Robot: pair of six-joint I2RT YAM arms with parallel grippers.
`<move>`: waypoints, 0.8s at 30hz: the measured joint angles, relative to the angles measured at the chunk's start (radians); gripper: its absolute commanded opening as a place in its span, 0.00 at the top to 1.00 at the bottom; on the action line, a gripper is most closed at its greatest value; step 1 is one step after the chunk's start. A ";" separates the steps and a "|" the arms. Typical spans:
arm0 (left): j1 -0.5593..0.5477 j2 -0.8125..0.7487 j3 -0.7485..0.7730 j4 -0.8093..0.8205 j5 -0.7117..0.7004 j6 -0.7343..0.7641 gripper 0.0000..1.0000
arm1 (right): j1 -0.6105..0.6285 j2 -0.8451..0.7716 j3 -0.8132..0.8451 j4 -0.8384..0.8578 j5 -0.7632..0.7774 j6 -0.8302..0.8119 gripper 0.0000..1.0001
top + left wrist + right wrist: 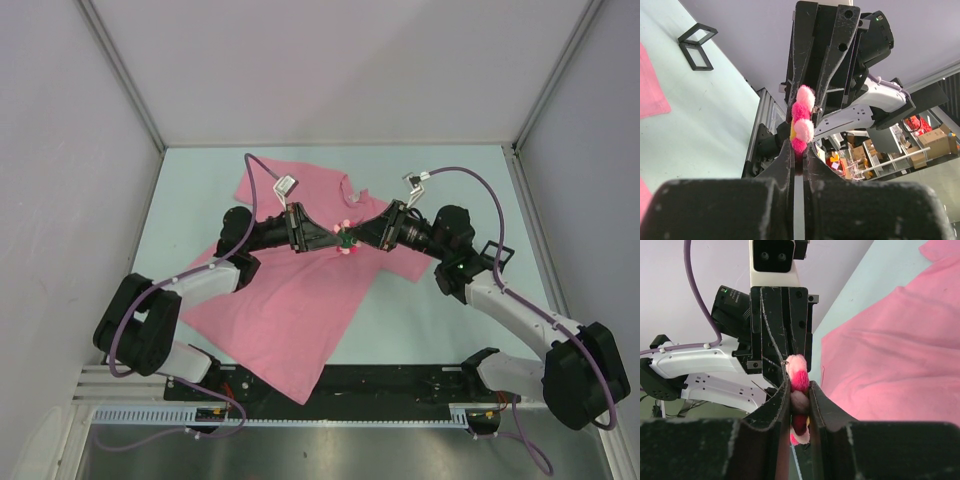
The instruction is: Remove the brooch from the garment
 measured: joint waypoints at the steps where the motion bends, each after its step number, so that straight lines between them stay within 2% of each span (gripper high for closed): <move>1: 0.000 0.000 0.000 0.000 0.001 0.000 0.98 | 0.000 0.002 0.000 0.003 -0.001 0.000 1.00; 2: 0.000 0.000 0.000 0.000 0.002 0.000 0.96 | 0.000 0.004 0.000 0.006 -0.002 0.000 1.00; 3: 0.001 0.000 0.000 -0.002 0.002 0.000 0.86 | 0.001 0.006 0.000 0.009 -0.002 0.000 1.00; 5: 0.003 0.000 0.000 -0.005 0.005 0.005 0.75 | 0.005 0.008 0.000 0.013 0.002 0.000 1.00; 6: 0.003 -0.002 0.000 -0.010 0.004 0.010 0.65 | 0.006 0.008 0.000 0.012 0.007 0.000 1.00; 9: 0.004 -0.014 -0.001 -0.041 -0.009 0.039 0.55 | 0.021 0.005 0.000 0.006 0.034 0.000 1.00; 17: 0.004 -0.117 -0.028 -0.134 -0.069 0.140 0.47 | 0.056 -0.031 0.000 -0.011 0.122 0.005 1.00; 18: 0.004 -0.132 -0.032 -0.138 -0.079 0.150 0.37 | 0.061 -0.032 0.000 -0.014 0.134 0.006 1.00; 20: 0.003 -0.155 -0.037 -0.150 -0.100 0.175 0.32 | 0.068 -0.032 0.000 -0.019 0.153 0.010 1.00; 24: -0.011 -0.186 -0.036 -0.204 -0.152 0.226 0.31 | 0.086 -0.033 0.000 -0.033 0.203 0.016 1.00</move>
